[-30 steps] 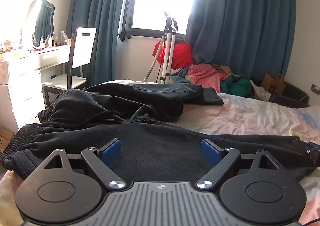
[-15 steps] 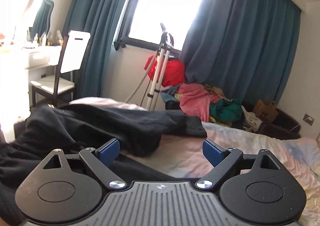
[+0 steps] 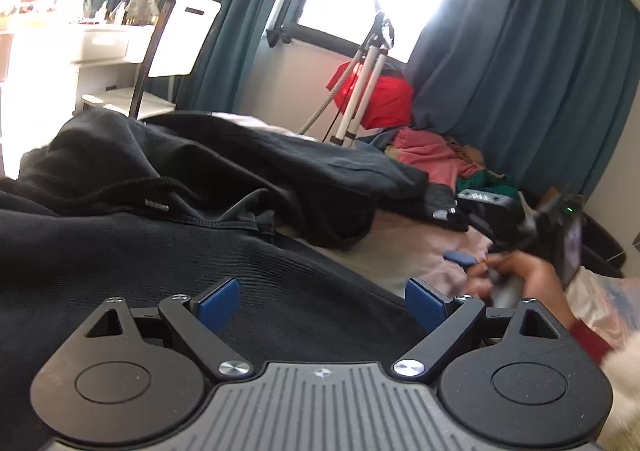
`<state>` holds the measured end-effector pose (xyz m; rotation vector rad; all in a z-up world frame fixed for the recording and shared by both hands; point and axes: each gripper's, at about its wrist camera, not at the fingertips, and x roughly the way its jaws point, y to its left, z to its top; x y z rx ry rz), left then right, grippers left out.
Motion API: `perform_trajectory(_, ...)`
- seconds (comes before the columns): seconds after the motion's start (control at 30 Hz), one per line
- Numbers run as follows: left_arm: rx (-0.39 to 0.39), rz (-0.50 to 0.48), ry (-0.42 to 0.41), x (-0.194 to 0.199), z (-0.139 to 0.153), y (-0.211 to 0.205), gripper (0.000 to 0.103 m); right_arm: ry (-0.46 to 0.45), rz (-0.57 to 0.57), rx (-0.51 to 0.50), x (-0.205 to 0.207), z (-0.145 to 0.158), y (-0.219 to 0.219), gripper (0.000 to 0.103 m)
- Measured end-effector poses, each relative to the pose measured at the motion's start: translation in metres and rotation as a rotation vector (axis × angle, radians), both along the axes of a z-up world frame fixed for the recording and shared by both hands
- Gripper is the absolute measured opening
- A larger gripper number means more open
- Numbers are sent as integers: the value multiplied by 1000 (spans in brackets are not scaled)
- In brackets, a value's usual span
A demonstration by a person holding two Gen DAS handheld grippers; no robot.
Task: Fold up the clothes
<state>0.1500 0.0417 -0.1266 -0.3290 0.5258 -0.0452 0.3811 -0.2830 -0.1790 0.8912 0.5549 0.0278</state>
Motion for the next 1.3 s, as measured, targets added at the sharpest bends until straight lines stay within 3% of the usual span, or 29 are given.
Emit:
perform_trajectory(0.17, -86, 12, 90, 32, -28, 3, 90, -58, -118, 56, 66, -22, -2, 58)
perform_trajectory(0.23, -84, 7, 76, 33, -33, -1, 90, -69, -141, 29, 81, -21, -4, 54)
perform_trajectory(0.3, -75, 0, 70, 35, -35, -4, 90, -63, -158, -16, 94, -19, -7, 12)
perform_trajectory(0.43, -87, 6, 75, 37, -34, -6, 90, -75, -197, -158, 89, 3, -8, 5)
perform_trajectory(0.6, -88, 13, 74, 27, -28, -4, 90, -93, -337, -233, 49, 50, -59, 5)
perform_trajectory(0.87, -96, 30, 53, 11, -14, 2, 90, -35, -516, -352, -24, 131, -188, 5)
perform_trajectory(0.93, -89, 30, 46, 10, -13, 2, 90, -9, -563, -396, -26, 154, -207, 5)
perform_trajectory(1.03, -67, 19, 39, 11, -12, -1, 90, -44, -624, -424, -22, 194, -219, 5)
perform_trajectory(1.13, -58, 5, 44, 13, -12, -7, 90, -56, -584, -542, -7, 224, -220, 5)
perform_trajectory(1.3, -49, -10, 39, 13, -10, -12, 90, -147, -556, -537, -31, 203, -245, 5)
